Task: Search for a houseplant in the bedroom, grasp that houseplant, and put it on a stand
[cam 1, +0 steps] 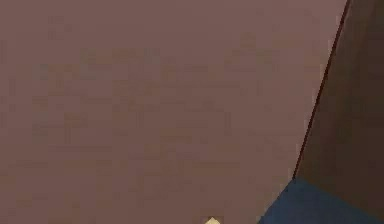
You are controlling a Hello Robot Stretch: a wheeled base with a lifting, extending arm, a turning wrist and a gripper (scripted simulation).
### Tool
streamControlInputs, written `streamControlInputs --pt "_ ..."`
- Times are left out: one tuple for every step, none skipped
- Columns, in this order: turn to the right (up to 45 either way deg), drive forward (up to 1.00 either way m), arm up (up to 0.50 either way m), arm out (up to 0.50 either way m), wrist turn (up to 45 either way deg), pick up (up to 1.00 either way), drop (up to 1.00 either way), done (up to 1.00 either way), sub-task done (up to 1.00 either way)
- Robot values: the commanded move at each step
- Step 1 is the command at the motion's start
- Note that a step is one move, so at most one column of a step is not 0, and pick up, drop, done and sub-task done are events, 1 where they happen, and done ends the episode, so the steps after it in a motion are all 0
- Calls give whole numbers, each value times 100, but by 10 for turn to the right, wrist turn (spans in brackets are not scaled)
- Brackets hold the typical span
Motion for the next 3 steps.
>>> streamControlInputs --pt "-90 0 0 0 0 0 0 0 0" --pt "0 0 0 0 -450 0 0 0 0" --pt "0 0 0 0 -210 0 0 0 0"
